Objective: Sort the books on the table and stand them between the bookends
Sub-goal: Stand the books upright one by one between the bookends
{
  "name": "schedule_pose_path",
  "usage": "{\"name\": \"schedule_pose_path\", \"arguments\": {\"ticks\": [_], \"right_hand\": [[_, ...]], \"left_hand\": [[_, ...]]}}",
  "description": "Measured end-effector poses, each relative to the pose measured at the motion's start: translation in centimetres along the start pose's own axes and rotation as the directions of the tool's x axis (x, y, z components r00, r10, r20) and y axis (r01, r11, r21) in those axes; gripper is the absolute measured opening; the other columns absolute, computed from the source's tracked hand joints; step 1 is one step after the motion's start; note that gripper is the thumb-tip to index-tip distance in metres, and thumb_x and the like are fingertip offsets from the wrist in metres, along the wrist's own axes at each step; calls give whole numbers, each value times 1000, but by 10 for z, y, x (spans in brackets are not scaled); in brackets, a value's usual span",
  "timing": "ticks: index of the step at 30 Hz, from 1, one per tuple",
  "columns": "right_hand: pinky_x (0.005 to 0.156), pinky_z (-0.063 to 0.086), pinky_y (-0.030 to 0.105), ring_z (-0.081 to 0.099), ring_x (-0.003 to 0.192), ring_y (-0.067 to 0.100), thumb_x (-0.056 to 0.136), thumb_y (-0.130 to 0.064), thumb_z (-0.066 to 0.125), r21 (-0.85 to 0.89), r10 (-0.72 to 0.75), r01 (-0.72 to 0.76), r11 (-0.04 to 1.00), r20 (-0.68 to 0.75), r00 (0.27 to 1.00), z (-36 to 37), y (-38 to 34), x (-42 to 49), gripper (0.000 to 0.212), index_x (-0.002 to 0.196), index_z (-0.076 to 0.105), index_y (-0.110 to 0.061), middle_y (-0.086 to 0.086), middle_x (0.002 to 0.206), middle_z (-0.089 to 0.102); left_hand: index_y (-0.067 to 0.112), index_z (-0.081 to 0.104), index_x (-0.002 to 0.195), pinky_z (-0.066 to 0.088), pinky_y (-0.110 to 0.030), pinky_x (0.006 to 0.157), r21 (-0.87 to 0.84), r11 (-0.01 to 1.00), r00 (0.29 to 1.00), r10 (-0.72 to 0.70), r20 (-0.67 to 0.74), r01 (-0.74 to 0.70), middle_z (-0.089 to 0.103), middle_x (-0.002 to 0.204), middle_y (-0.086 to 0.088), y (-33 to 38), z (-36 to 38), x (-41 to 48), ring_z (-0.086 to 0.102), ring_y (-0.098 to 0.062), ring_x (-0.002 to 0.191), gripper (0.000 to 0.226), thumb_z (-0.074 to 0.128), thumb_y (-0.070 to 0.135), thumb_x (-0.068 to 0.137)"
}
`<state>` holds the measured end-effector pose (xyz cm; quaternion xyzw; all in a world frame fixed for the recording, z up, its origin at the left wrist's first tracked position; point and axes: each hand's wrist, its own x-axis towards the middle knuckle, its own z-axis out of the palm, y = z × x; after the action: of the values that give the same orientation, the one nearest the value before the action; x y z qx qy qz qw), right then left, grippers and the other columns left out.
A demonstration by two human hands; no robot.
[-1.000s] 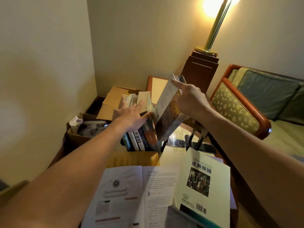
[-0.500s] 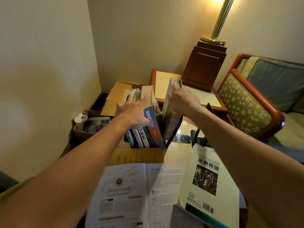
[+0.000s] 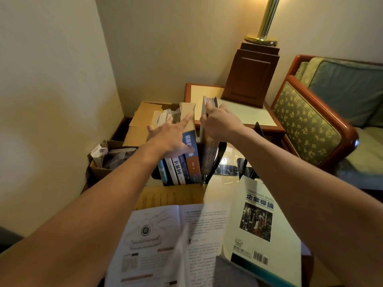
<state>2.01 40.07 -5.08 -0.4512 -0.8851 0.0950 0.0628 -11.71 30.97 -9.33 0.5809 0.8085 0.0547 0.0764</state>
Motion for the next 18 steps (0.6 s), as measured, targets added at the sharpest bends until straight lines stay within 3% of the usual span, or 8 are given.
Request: {"name": "schedule_pose_path", "arguments": {"ticks": [3, 6, 8, 13, 18], "right_hand": [[112, 23, 62, 30, 140, 41, 104, -45, 28, 19, 77, -77, 997, 5, 997, 3, -5, -2, 57, 155, 20, -22, 20, 154, 32], [113, 6, 72, 24, 146, 42, 104, -48, 25, 80, 97, -100, 992, 45, 994, 5, -8, 1, 59, 157, 14, -27, 18, 159, 25], [111, -2, 76, 20, 148, 41, 104, -45, 25, 118, 114, -122, 985, 75, 991, 6, -6, 5, 58, 158, 13, -27, 17, 160, 24], [109, -5, 78, 29, 145, 38, 103, -42, 29, 175, 125, -139, 975, 85, 988, 5, 9, 5, 59, 157, 11, -29, 14, 156, 36], [114, 3, 73, 40, 138, 34, 101, -43, 39, 147, 59, -70, 987, 74, 995, 7, 14, -19, 71, 159, 3, -25, 14, 148, 47]], "left_hand": [[53, -14, 151, 10, -73, 114, -5, 1000, 1000, 1, 4, -1, 11, 167, -12, 2, -1, 1, 18, -34, 152, 109, 65, 71, 79], [49, -13, 153, -5, -71, 115, 27, 1000, 1000, 11, -24, -11, 14, 166, -12, 1, 0, 4, 10, -30, 154, 107, 62, 73, 80], [45, -11, 155, -6, -65, 119, 27, 999, 999, 32, -34, -31, 17, 166, -13, -1, 2, 5, 9, -31, 154, 107, 60, 74, 80], [38, -6, 158, 5, -51, 124, -108, 993, 998, 56, -16, -58, 20, 164, -16, -3, 0, -1, 15, -35, 152, 109, 69, 61, 82], [38, -3, 158, 6, -57, 123, -100, 990, 995, 92, -45, -97, 35, 159, -12, 5, 0, 1, 34, -32, 146, 111, 72, 61, 79]]}}
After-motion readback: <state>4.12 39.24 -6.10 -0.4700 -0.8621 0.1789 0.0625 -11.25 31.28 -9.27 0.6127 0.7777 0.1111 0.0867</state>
